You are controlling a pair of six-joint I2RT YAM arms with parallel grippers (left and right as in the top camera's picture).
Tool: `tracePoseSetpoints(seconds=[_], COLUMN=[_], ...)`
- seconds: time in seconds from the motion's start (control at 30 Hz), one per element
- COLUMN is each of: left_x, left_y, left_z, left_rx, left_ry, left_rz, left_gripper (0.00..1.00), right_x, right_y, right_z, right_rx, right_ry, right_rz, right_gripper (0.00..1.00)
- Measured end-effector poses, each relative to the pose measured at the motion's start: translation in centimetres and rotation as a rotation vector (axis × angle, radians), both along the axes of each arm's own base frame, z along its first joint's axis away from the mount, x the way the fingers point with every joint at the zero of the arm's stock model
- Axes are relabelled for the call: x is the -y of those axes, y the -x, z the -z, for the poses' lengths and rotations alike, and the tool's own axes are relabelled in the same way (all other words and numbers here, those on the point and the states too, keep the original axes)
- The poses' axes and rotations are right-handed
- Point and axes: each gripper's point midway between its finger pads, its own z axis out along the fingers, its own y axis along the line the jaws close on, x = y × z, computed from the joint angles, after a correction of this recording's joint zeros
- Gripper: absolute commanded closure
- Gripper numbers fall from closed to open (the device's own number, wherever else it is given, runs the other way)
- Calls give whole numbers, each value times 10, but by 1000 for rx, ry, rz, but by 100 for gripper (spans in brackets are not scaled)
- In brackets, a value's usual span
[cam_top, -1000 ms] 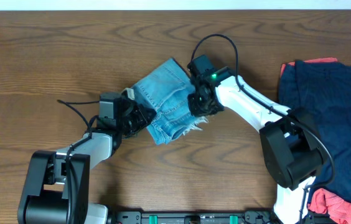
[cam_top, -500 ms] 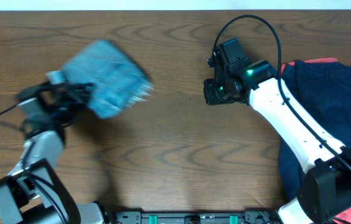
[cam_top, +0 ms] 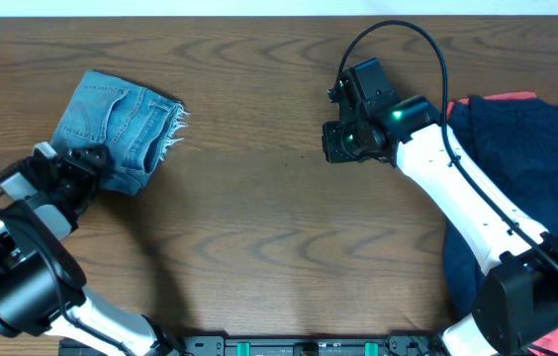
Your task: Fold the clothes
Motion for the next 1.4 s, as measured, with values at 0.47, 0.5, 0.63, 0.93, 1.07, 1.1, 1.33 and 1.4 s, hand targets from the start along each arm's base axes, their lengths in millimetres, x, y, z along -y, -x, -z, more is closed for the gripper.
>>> tracePoseSetpoints(seconds=[0.47, 0.5, 0.63, 0.93, 1.07, 1.1, 1.33, 1.4], left_x=[21, 28, 54, 113, 152, 162, 221, 228], left_y=[32, 37, 60, 117, 115, 114, 137, 146], left_z=[-115, -131, -181, -216, -235, -237, -272, -289], left_rx=[195, 219, 264, 164, 235, 242, 212, 218], left_ry=[73, 47, -77, -442, -511, -523, -711, -790], left_rz=[188, 210, 252, 276, 418, 455, 683, 705], left_gripper=[2, 2, 2, 2, 2, 2, 2, 2], right_x=[-6, -8, -12, 3, 5, 6, 12, 16], right_y=[9, 11, 27, 56, 59, 59, 64, 70], right_z=[-32, -43, -97, -179, -200, -205, -217, -224], right_rx=[65, 93, 225, 449, 525, 544, 605, 632], right_ry=[-47, -59, -123, -219, -246, -250, -225, -218], right_rz=[-24, -32, -60, -78, -80, -83, -90, -87], right_gripper=[61, 60, 57, 53, 55, 56, 51, 36])
